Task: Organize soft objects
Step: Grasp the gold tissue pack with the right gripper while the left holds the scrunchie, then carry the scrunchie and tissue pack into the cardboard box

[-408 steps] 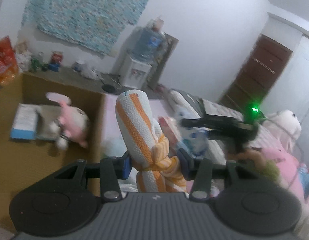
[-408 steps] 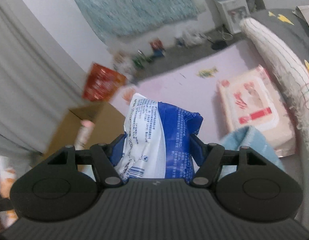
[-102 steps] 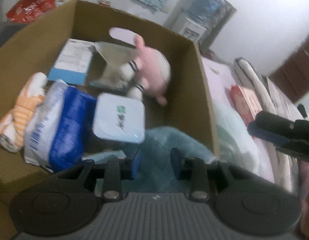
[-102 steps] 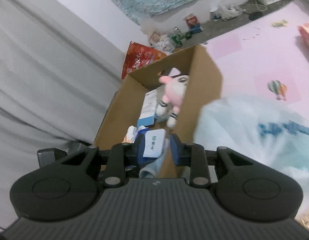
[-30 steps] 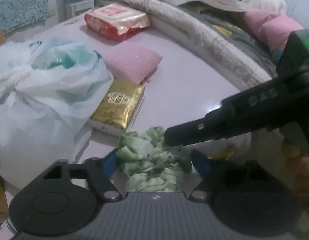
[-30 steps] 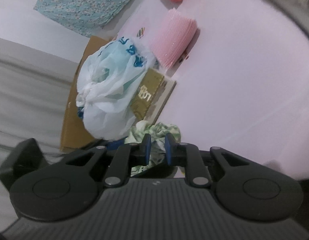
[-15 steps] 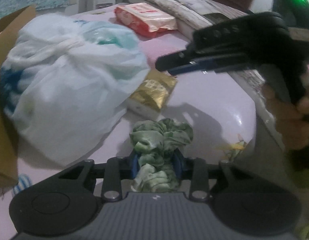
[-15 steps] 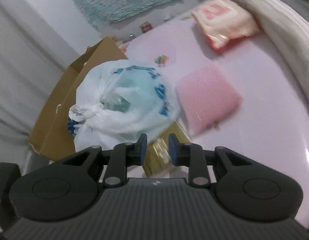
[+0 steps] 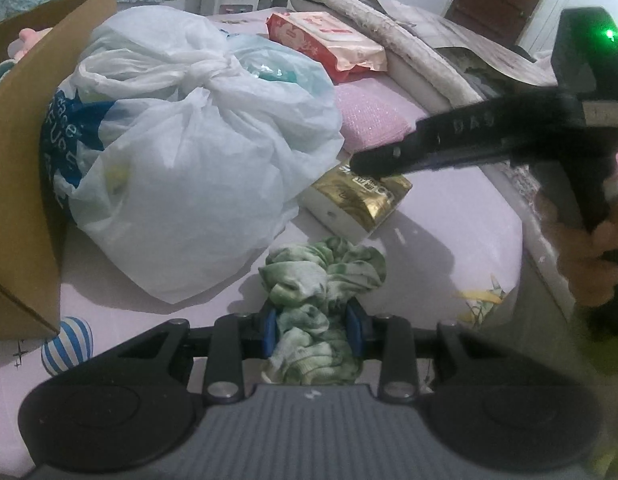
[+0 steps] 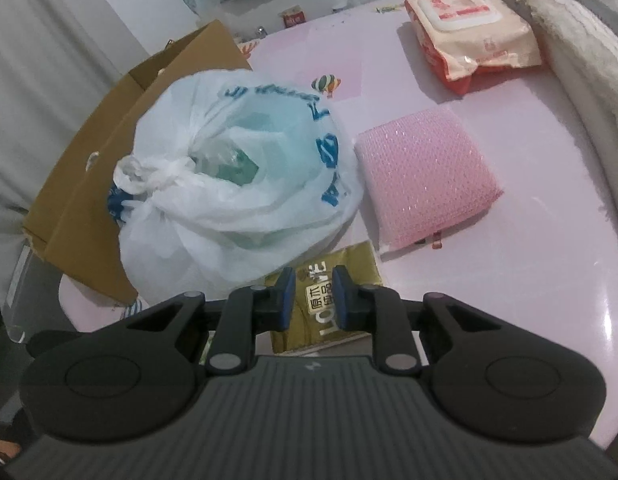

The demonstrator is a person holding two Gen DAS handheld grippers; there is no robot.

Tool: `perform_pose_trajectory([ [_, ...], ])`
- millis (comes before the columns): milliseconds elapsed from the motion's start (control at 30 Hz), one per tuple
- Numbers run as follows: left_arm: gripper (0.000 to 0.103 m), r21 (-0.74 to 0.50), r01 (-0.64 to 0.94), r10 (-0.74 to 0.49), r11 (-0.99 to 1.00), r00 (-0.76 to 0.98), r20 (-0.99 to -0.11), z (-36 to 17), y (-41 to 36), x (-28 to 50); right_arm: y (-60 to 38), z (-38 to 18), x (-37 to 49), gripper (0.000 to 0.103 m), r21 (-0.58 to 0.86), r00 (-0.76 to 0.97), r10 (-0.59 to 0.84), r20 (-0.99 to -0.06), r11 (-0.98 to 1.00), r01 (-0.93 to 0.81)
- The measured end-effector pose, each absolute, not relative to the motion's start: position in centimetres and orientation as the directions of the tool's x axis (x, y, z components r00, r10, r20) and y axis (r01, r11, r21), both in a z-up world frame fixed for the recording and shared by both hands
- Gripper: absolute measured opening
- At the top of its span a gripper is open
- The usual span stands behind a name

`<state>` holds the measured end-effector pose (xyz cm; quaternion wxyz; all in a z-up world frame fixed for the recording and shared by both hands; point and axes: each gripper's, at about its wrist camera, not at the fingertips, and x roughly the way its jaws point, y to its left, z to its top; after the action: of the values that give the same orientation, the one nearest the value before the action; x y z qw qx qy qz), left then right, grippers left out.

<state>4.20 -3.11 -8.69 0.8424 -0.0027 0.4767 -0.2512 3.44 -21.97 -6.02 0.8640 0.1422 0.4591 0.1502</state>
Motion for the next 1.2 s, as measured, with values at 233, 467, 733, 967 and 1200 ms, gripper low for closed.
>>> perform_pose_trajectory([
  [233,0.035,-0.250,0.406,-0.424,0.879,0.426,-0.799,-8.7,-2.6,3.6,-22.0,-7.6,6.1,0.020,0.374,0.532,0.362,-0.766,0.923,-0.090],
  [467,0.035,-0.258,0.400,-0.429,0.879,0.433,-0.792,-8.8,-2.3,3.5,-24.1,-7.6,1.3,0.022,0.464,0.500,0.393,-0.772,0.885,0.021],
  [733,0.035,-0.250,0.403,-0.426,0.880,0.439,-0.791,-8.6,-2.1,3.5,-23.5,-5.3,-2.6,0.034,0.387,0.485,0.396,-0.780,0.914,-0.124],
  [967,0.033,-0.248,0.364,-0.402,0.898,0.451,-0.797,-8.5,-1.0,3.5,-18.7,-5.9,-1.0,0.078,0.171,0.400,0.320,-0.859,0.915,-0.365],
  [1200,0.029,-0.261,0.349,-0.406,0.900,0.457,-0.791,-8.5,-0.7,3.4,-17.4,-7.3,-1.1,0.051,0.048,0.411,0.206,-0.888,0.931,-0.363],
])
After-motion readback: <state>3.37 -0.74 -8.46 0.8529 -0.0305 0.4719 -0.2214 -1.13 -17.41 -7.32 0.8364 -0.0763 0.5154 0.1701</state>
